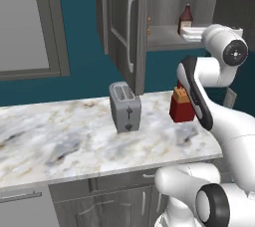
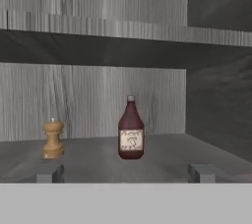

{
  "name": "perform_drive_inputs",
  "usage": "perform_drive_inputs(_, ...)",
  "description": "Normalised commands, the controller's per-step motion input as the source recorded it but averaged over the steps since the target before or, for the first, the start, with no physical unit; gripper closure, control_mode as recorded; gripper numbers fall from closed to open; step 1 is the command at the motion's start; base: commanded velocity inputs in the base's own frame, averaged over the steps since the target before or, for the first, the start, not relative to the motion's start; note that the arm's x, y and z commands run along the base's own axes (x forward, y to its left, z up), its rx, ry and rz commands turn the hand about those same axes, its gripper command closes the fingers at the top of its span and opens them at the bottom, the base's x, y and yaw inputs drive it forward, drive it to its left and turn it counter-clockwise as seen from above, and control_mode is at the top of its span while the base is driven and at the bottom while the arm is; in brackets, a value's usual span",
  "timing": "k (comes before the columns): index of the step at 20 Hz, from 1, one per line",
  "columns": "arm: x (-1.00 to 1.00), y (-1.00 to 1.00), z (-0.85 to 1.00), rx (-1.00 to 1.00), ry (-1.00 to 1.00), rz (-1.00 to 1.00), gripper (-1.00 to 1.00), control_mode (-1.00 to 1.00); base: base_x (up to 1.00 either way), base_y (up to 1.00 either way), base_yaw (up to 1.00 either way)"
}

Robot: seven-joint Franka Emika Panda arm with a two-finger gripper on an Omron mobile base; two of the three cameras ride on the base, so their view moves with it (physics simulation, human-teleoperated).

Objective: Take 2 condiments from the cabinet and move them on the counter near the stove.Make sure the condiments are lined up with each other, next to each other.

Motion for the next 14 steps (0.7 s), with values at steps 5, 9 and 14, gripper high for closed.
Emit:
perform_drive_inputs(5, 0.2, -0.16, 0.0, 0.0, 0.0, 0.0, -1.0, -1.0, 0.0, 0.0, 0.0)
perform_drive_inputs(9, 0.13, -0.21, 0.0, 0.01, 0.0, 0.0, -1.0, -1.0, 0.0, 0.0, 0.0)
perform_drive_inputs(14, 0.21, -0.15, 0.0, 0.01, 0.0, 0.0, -1.0, -1.0, 0.0, 0.0, 0.0)
